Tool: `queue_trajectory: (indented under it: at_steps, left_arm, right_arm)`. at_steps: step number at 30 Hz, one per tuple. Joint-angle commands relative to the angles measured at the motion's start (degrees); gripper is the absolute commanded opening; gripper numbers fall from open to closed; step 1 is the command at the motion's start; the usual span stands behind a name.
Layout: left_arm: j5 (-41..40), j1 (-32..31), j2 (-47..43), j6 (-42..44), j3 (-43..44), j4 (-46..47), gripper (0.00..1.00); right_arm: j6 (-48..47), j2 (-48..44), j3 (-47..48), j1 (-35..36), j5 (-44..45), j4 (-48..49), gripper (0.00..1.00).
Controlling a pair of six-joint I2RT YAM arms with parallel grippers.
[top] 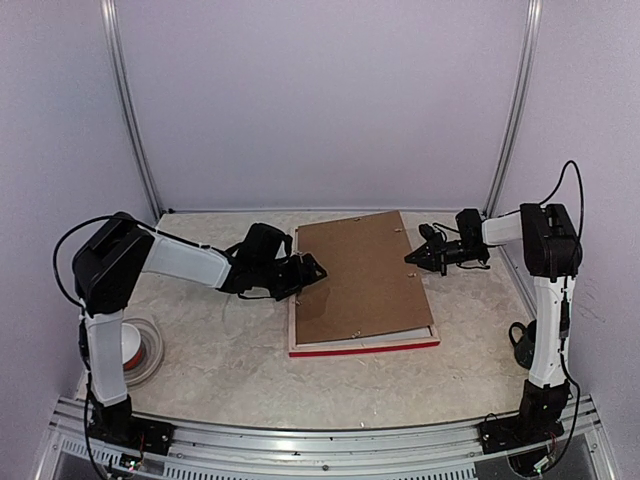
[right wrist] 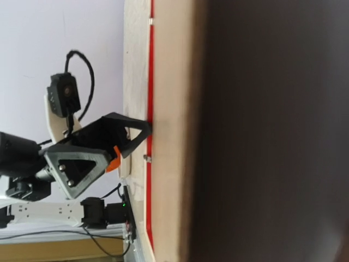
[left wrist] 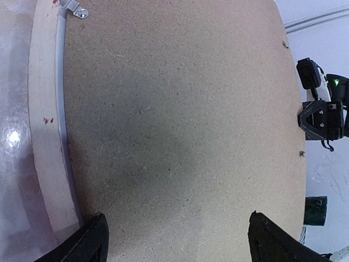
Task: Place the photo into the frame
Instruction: Place the backboard on the frame body.
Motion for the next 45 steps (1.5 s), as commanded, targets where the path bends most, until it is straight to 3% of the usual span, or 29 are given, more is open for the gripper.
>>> queue_trajectory:
  at_steps: [1, 7, 12, 17, 21, 24, 31, 35, 38, 43, 45]
  left_arm:
    - [1.2, 0.9, -3.4, -3.0, -7.8, 2.3, 0.88]
    - [0.4, 3.0, -10.1, -4.3, -12.4, 7.3, 0.88]
    - [1.2, 3.4, -10.6, -4.0, -12.4, 7.2, 0.88]
    - [1.9, 3.3, -10.0, -4.8, -13.8, 8.7, 0.88]
    - [2.0, 3.3, -10.0, -4.8, -14.1, 8.7, 0.89]
    - [1.9, 3.3, -9.9, -4.8, -13.7, 8.6, 0.88]
    - [1.7, 3.2, -9.8, -5.0, -13.5, 8.7, 0.89]
    - [1.7, 3.4, -9.8, -5.0, -13.6, 8.7, 0.89]
    - [1.8, 3.4, -9.8, -4.9, -13.1, 8.8, 0.89]
    - [1.4, 3.4, -9.0, -3.2, -8.5, 5.9, 0.89]
    - [0.3, 3.0, -8.2, -1.8, -5.5, 3.4, 0.89]
  right_arm:
    - [8.7, -3.6, -8.3, -0.2, -3.6, 17.7, 0.0]
    - [14.5, -7.6, -12.9, -1.1, -6.2, 27.3, 0.0]
    - [15.4, -8.0, -13.1, -1.4, -6.1, 28.4, 0.0]
    - [8.7, -6.7, -11.2, -2.4, -0.4, 18.6, 0.0]
    - [8.5, -6.8, -11.4, -3.1, -0.3, 18.4, 0.0]
    - [4.8, -6.0, -8.9, -3.2, 0.5, 12.7, 0.01]
    - [0.2, -7.5, -6.6, -3.3, 8.5, 5.1, 0.28]
    - [-3.1, -8.5, -4.0, -3.2, 19.4, -3.0, 0.34]
    - [-4.3, -9.0, -2.8, -3.2, 26.5, -7.2, 0.51]
    - [-4.2, -12.4, -4.9, -3.2, 31.6, -6.4, 0.55]
    - [-4.7, -14.3, -5.7, -2.9, 35.1, -6.3, 0.66]
